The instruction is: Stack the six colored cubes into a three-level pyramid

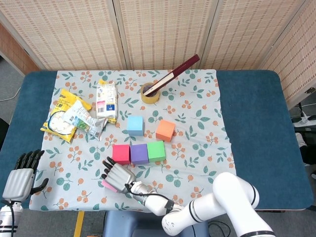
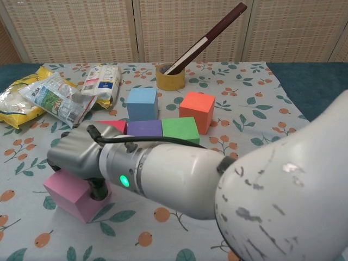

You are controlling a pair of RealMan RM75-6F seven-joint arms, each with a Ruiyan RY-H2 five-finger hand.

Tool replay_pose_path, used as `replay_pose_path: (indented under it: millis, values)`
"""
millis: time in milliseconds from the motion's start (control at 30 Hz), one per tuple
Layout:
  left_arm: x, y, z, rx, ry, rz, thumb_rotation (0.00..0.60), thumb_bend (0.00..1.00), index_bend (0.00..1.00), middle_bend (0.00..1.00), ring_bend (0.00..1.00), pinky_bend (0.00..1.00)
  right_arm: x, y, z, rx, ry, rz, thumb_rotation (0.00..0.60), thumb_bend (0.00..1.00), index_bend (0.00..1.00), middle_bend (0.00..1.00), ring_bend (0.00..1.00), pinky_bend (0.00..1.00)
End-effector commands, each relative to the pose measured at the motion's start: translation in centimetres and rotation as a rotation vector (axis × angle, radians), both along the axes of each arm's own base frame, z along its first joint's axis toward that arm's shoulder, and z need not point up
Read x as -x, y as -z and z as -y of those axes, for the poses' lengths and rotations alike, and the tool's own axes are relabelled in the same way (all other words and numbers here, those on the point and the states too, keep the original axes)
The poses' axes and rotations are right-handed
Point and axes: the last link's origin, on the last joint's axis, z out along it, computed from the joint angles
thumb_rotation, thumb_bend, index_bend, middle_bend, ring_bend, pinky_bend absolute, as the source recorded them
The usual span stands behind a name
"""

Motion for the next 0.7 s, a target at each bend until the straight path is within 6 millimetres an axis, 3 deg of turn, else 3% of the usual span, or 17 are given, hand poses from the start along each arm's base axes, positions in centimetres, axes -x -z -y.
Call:
replay_pose_path:
  millis: [33, 267, 700]
  values:
    - [0.0, 0.0, 0.0, 0.002, -0.001, 0.0, 0.6, 0.31, 0.0, 0.04, 0.0, 0.05, -0.2, -0.1, 0.1, 0.009, 0.009, 0.04, 0.6, 0.22, 0.5, 0.38, 0.04, 0.0]
    - [0.0, 0.1, 0.0, 0.005, 0.0, -0.001, 0.6, 0.31, 0.0, 0.04, 0.0, 0.05, -0.7, -1.5, 0.3, 0.022, 0.015, 0.097, 0.6, 0.22, 0.55, 0.42, 0.07, 0.0]
    - [-0.4, 0.8, 0.3, 0.041, 0.009, -0.007, 0.6, 0.32, 0.0, 0.04, 0.0, 0.05, -2.8, -11.8, 2.7, 0.228, 0.249, 0.268, 0.6, 0.22, 0.56, 0.43, 0.08, 0.0]
